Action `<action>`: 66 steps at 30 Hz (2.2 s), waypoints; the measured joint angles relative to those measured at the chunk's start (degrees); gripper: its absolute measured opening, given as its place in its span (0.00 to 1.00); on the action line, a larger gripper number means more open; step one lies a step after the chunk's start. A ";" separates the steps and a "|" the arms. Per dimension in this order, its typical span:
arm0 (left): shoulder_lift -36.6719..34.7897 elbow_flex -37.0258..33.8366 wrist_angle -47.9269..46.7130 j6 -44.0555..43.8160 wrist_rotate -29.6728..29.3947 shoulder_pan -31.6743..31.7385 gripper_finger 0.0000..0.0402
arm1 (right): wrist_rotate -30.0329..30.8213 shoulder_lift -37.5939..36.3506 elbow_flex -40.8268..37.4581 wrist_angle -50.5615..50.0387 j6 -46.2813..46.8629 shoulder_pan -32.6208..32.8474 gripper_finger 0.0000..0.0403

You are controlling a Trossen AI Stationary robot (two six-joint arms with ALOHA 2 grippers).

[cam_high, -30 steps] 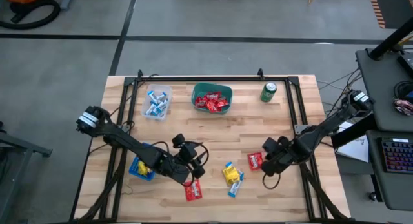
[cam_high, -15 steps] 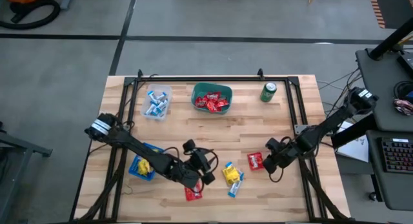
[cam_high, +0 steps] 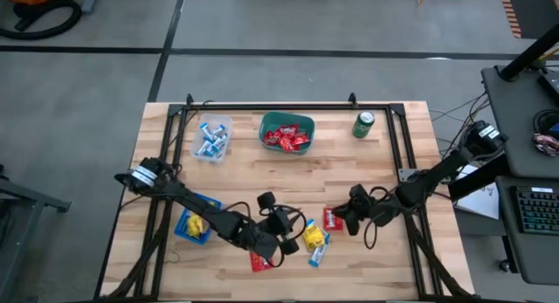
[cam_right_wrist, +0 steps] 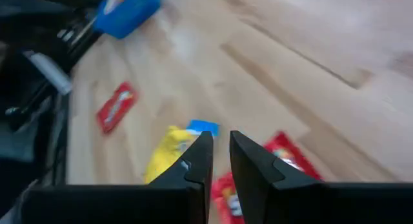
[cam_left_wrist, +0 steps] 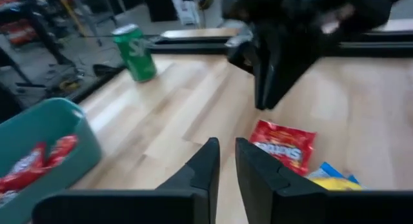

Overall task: Sort candy
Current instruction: Put the red candy into the green bin

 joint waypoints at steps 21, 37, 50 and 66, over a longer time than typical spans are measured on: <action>18.35 14.91 7.45 5.27 17.44 8.04 0.00 | -16.16 -7.40 9.98 -28.41 -5.96 -0.89 0.12; 23.68 16.82 5.98 2.80 22.50 9.90 0.00 | -16.11 -7.37 4.54 -34.42 8.78 -1.21 0.46; 24.81 16.94 3.76 -0.13 22.73 10.12 0.00 | -13.11 -3.47 -4.45 -12.95 13.03 -1.51 0.65; 24.80 16.89 0.56 -2.91 22.70 10.19 0.00 | -13.19 8.68 0.61 -3.15 8.28 -4.21 0.59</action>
